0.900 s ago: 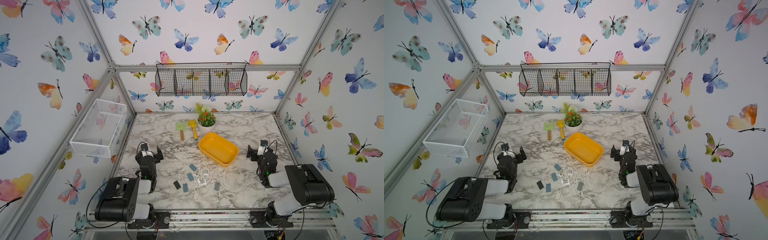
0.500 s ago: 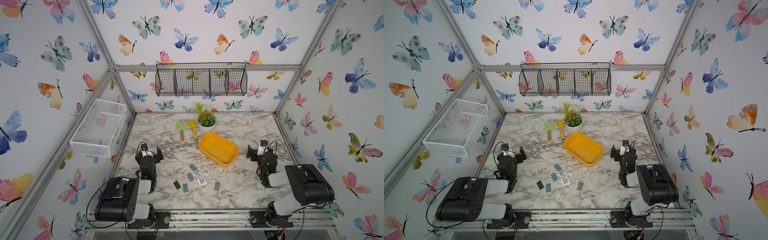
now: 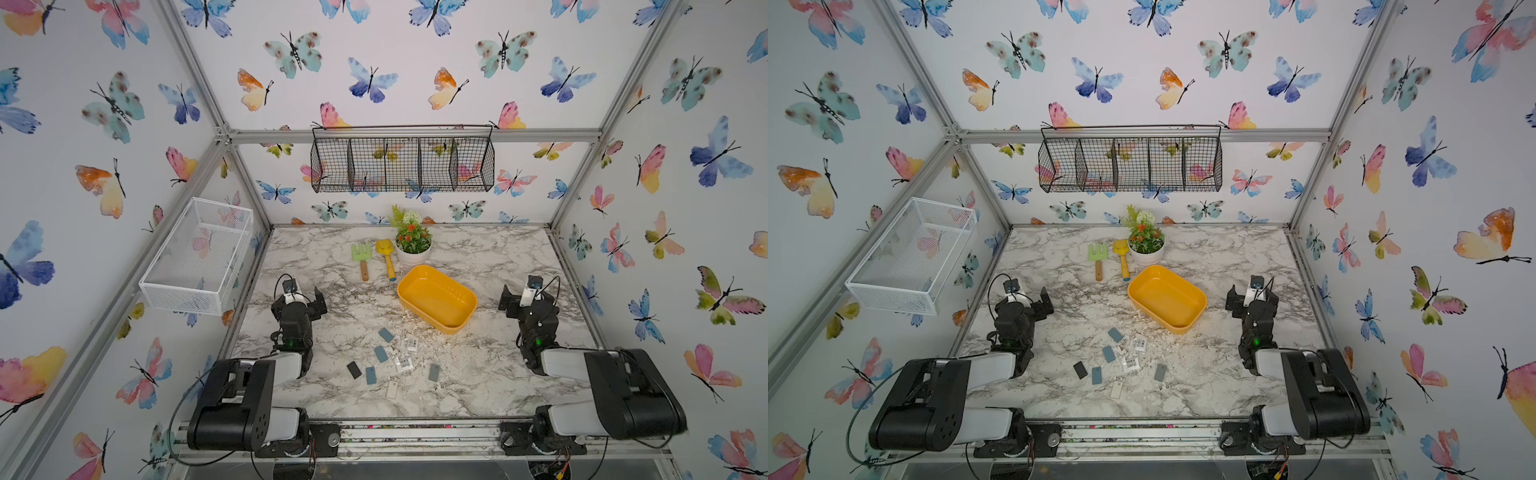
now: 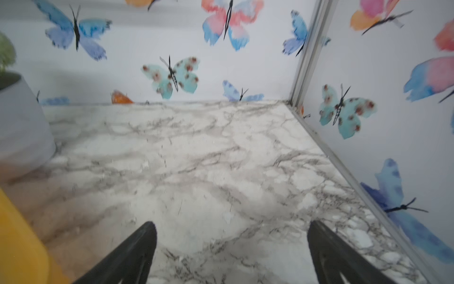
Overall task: Put the eraser in the storage box
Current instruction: Pick up the eraser from the center of the board.
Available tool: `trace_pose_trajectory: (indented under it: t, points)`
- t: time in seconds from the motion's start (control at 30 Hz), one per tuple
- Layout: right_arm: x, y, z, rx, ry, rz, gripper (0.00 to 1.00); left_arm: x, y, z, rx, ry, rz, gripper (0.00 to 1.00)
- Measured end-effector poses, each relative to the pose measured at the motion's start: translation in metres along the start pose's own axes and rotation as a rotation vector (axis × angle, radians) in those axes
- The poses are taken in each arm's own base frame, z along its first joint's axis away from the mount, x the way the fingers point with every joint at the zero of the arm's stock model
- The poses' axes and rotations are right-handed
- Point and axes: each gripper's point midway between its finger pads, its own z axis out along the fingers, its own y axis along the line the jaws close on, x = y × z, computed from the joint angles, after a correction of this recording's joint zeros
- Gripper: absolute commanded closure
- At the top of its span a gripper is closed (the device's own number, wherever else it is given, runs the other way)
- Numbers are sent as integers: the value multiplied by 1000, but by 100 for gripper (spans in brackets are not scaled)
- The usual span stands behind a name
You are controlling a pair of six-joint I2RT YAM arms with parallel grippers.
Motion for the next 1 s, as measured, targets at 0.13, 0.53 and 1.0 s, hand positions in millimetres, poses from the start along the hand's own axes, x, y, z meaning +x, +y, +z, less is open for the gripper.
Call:
trace_pose_trajectory:
  t: [0.13,0.53,1.0]
  points:
    - [-115,31,-1,-84,-160,128,2,-79,-4,-11,19,-122,-117,2]
    - [-141,215,-57,-848,104,250,2,-164,-19,-16,132,-108,-365,2]
    - [24,312,-142,-792,884,-63,6,-123,-56,-19,391,69,-343,2]
